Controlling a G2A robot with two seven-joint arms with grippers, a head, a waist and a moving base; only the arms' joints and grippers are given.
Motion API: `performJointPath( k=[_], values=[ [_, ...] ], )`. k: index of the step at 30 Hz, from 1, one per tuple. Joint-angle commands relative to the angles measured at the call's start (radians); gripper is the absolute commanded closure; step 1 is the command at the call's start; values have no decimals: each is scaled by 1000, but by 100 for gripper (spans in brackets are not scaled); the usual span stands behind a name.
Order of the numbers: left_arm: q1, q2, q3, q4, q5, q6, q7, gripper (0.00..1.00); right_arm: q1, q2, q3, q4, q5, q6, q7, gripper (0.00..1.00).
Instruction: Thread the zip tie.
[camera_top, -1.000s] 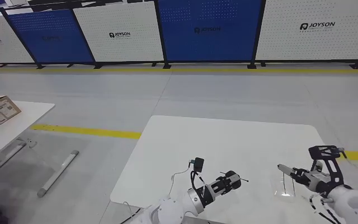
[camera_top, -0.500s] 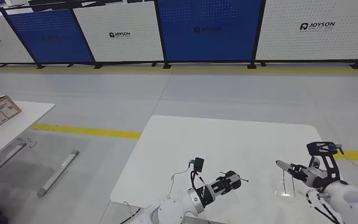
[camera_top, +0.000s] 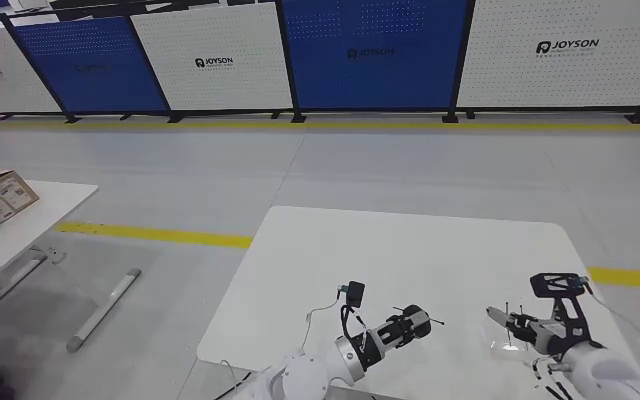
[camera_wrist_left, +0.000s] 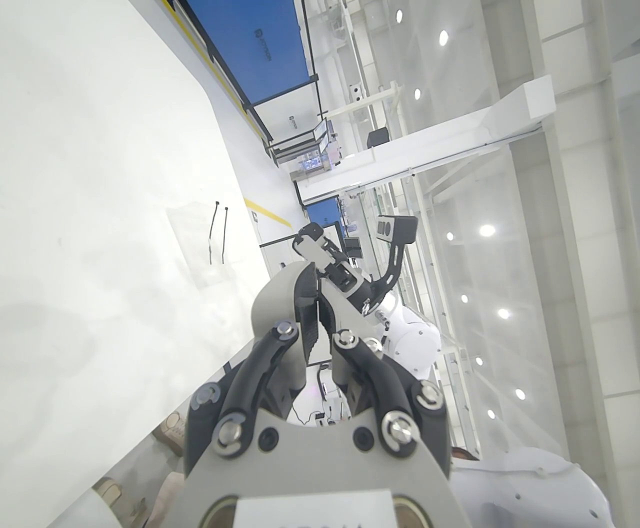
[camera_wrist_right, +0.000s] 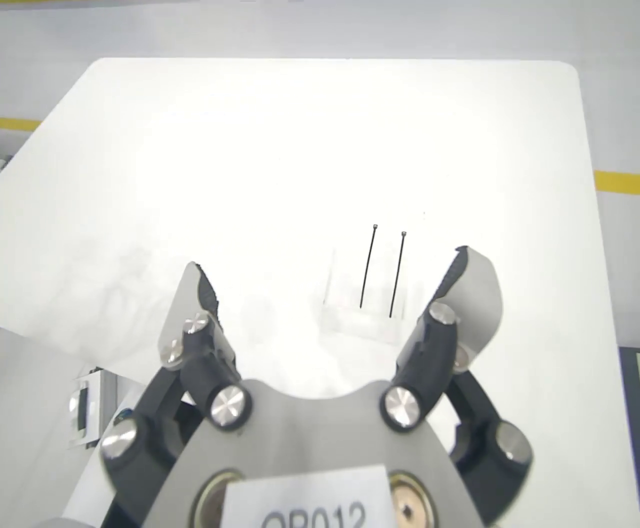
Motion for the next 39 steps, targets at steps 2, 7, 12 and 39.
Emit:
performJointPath(
  k=[2,7,12,39],
  values=[
    [0,0,0,0,0,0,0,100,29,-1,-20,32,-10,13,26,0],
    [0,0,0,0,0,0,0,100,33,-1,-24,35,-12,15,31,0],
    [0,0,0,0,0,0,0,100,33,-1,-24,35,-12,15,31,0],
    [0,0,0,0,0,0,0,100,61,-11,-92,53,-173,188,112,28]
  ],
)
